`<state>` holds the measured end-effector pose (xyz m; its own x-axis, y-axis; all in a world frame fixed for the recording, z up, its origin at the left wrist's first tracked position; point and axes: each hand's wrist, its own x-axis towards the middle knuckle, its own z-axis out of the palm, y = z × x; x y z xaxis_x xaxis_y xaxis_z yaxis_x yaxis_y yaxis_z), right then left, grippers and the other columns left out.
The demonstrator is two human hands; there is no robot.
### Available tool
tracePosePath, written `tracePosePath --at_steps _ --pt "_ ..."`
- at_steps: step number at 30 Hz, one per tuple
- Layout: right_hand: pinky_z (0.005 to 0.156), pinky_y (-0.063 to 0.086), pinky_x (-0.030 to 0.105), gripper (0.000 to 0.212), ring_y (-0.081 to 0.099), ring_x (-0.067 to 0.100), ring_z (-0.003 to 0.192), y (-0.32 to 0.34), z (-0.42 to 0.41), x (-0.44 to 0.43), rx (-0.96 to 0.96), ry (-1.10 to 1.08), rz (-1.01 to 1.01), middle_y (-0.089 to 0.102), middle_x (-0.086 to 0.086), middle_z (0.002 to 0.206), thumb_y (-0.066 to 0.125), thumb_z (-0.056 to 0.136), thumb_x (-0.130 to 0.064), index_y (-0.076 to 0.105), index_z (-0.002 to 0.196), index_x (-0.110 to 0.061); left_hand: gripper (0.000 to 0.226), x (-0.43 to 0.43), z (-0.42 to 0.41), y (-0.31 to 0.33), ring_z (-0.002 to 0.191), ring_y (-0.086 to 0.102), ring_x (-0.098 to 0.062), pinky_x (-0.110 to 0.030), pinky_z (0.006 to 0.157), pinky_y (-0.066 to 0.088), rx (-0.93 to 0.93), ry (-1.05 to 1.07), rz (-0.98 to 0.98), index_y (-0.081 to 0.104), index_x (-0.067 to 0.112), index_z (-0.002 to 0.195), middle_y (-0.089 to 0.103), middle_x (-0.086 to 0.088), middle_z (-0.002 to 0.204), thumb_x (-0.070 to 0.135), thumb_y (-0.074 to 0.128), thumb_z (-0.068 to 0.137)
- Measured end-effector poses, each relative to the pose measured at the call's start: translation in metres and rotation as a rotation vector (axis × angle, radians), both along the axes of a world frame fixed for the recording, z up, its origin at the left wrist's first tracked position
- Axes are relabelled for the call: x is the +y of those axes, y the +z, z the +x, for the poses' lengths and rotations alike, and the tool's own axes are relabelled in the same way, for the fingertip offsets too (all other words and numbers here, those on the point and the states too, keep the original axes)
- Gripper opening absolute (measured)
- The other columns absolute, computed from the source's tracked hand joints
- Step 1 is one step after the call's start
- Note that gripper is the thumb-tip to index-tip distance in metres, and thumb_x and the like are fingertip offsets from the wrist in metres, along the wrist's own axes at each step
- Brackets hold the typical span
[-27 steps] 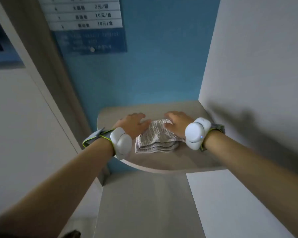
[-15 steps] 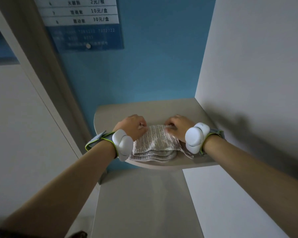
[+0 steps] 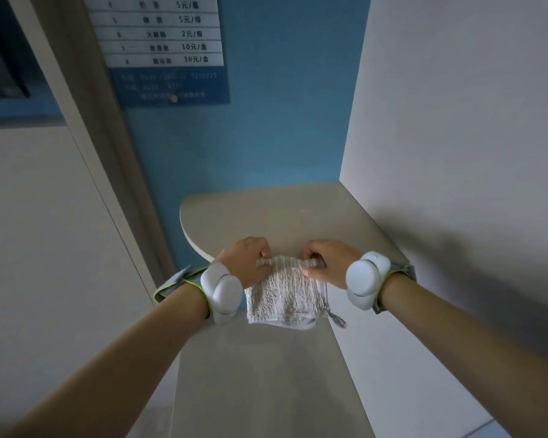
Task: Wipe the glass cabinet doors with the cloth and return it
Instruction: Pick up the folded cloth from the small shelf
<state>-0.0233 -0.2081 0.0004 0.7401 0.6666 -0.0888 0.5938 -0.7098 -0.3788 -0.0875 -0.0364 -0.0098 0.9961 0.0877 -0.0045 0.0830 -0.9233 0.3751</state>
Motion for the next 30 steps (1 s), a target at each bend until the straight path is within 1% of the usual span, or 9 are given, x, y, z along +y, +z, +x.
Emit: tracePosePath --at_steps 3,5,11,15,18,21,23,26,30 --pt "0.081 0.040 0.027 0.032 0.057 0.025 0.102 0.000 -0.016 -0.011 0.019 0.014 -0.020 0.061 0.011 0.119 0.058 0.087 -0.020 0.055 0.117 -0.007 0.023 -0.007 -0.013 -0.002 0.102 0.054 -0.028 -0.035 0.089 0.044 0.016 -0.064 -0.007 0.054 0.009 0.106 0.057 -0.010 0.113 0.018 0.058 0.085" --pt "0.085 0.040 0.026 0.032 0.057 0.025 0.106 0.001 -0.029 -0.021 0.029 0.011 -0.017 0.061 0.011 0.120 0.059 0.087 -0.020 0.056 0.116 -0.007 0.024 -0.015 -0.022 0.001 0.102 0.053 -0.029 -0.031 0.087 0.042 0.010 -0.105 -0.028 0.055 0.005 0.106 0.057 -0.013 0.112 0.016 0.058 0.085" --pt "0.080 0.039 0.023 0.033 0.047 0.015 0.086 0.032 -0.057 -0.058 -0.032 0.014 0.028 0.060 0.011 0.120 0.060 0.087 -0.022 0.055 0.116 -0.007 0.026 -0.045 -0.051 0.038 0.087 0.047 -0.017 -0.016 0.069 0.032 -0.070 -0.156 -0.086 0.057 0.001 0.104 0.052 -0.005 0.096 0.015 0.062 0.084" --pt "0.065 0.030 0.017 0.032 0.050 0.016 0.089 0.062 -0.072 -0.089 -0.121 0.030 0.080 0.060 0.008 0.119 0.059 0.087 -0.024 0.055 0.116 -0.010 0.024 -0.071 -0.066 0.071 0.092 0.056 -0.026 -0.028 0.081 0.043 -0.148 -0.141 -0.086 0.060 0.001 0.100 0.061 -0.014 0.100 0.014 0.065 0.081" --pt "0.067 0.029 0.017 0.032 0.055 0.022 0.102 0.089 -0.091 -0.138 -0.177 0.049 0.147 0.060 0.008 0.119 0.059 0.087 -0.023 0.055 0.115 -0.009 0.020 -0.115 -0.083 0.101 0.085 0.052 -0.020 -0.031 0.081 0.044 -0.218 -0.139 -0.081 0.061 0.004 0.096 0.057 -0.006 0.090 0.014 0.067 0.080" --pt "0.078 0.036 0.022 0.030 0.050 0.018 0.091 0.113 -0.106 -0.165 -0.213 0.103 0.177 0.061 0.010 0.119 0.059 0.087 -0.020 0.056 0.113 -0.006 0.011 -0.140 -0.094 0.124 0.078 0.052 -0.016 -0.028 0.076 0.042 -0.263 -0.151 -0.109 0.060 0.015 0.086 0.057 0.002 0.080 0.014 0.068 0.079" --pt "0.075 0.034 0.020 0.029 0.046 0.012 0.087 0.132 -0.118 -0.196 -0.240 0.108 0.223 0.061 0.010 0.117 0.059 0.087 -0.020 0.056 0.112 -0.006 0.014 -0.168 -0.108 0.145 0.075 0.053 -0.015 -0.024 0.072 0.041 -0.312 -0.165 -0.103 0.057 0.021 0.080 0.056 0.008 0.076 0.015 0.069 0.078" --pt "0.073 0.033 0.017 0.027 0.048 0.011 0.087 0.164 -0.133 -0.236 -0.277 0.128 0.286 0.062 0.006 0.112 0.059 0.087 -0.022 0.057 0.110 -0.008 0.016 -0.202 -0.121 0.181 0.074 0.055 -0.016 -0.029 0.076 0.045 -0.387 -0.182 -0.114 0.057 0.024 0.077 0.059 0.005 0.076 0.014 0.069 0.078" --pt "0.073 0.034 0.020 0.025 0.048 0.012 0.083 0.216 -0.147 -0.291 -0.371 0.134 0.359 0.054 -0.004 0.094 0.060 0.087 -0.023 0.057 0.108 -0.009 0.013 -0.255 -0.137 0.243 0.071 0.055 -0.015 -0.028 0.074 0.047 -0.457 -0.210 -0.091 0.058 0.024 0.076 0.060 0.008 0.074 0.015 0.068 0.079"
